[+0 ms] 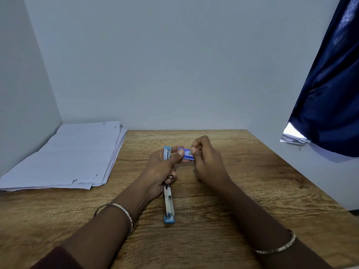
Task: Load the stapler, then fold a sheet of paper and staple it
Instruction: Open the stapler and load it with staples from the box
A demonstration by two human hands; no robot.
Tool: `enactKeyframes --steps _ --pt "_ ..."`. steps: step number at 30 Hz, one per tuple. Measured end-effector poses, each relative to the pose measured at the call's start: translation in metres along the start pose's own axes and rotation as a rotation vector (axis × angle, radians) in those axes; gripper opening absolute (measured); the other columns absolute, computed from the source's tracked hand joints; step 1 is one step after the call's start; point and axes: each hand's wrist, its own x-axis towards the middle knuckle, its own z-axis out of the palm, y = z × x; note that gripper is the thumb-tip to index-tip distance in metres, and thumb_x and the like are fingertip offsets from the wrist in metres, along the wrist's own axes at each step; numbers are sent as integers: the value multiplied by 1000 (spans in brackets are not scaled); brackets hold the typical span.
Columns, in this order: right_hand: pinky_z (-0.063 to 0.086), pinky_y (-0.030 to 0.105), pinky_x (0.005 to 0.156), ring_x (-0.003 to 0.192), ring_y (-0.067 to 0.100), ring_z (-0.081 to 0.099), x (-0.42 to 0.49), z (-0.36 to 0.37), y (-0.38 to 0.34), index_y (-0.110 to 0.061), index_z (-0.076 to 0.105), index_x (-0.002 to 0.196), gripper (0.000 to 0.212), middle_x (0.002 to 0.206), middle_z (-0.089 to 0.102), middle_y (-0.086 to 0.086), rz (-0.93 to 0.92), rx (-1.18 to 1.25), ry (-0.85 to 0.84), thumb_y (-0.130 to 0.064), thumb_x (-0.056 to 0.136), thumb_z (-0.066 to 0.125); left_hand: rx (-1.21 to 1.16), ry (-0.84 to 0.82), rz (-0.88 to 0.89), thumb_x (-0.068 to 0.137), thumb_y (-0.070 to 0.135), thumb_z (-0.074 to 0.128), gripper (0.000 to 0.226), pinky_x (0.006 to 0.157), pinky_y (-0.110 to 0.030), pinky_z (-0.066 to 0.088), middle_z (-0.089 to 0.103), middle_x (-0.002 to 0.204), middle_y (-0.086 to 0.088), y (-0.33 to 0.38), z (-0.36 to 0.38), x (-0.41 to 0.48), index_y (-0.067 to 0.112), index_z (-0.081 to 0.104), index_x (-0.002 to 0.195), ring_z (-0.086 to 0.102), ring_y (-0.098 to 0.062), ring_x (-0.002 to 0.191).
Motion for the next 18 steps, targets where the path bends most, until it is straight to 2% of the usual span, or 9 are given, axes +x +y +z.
enactKeyframes --steps 3,6,9,13,16,18 --pt "34 17 53 70 12 52 3 -3 3 -10 53 101 3 80 55 -6 81 -31 -2 -9 103 51 20 -10 -31 96 27 69 34 32 -13 25 78 104 -21 0 1 1 3 68 119 36 -7 32" --pt "34 26 68 86 20 56 7 -12 14 -9 58 107 9 94 61 1 280 -65 -1 -15 103 53 23 -15 -76 96 34 67 40 30 -12 25 78 109 -20 0 0 3 1 66 120 36 -5 32" --pt "41 29 71 86 20 58 9 -26 22 -17 57 100 6 101 62 3 432 -53 -56 -18 103 52 -10 -11 -116 97 41 63 47 29 -12 26 78 107 -20 2 -2 5 0 65 119 36 -5 30" --pt "40 31 76 95 20 56 12 -43 27 -8 56 107 10 112 66 9 409 -366 -202 -8 100 50 -122 -17 -195 102 55 42 59 28 -15 27 75 82 -18 9 -8 5 1 64 108 40 -11 32" --pt "42 32 76 94 21 57 11 -44 26 -8 54 108 11 112 68 9 375 -475 -278 -5 98 49 -217 -2 -194 104 46 33 55 31 -17 30 65 60 -13 11 -11 5 1 62 92 46 -14 34" --pt "46 37 81 96 24 58 12 -44 25 -10 55 107 8 110 67 9 347 -526 -290 -11 99 52 -261 3 -182 105 38 33 47 32 -17 30 58 56 -10 11 -11 4 5 58 84 46 -14 37"
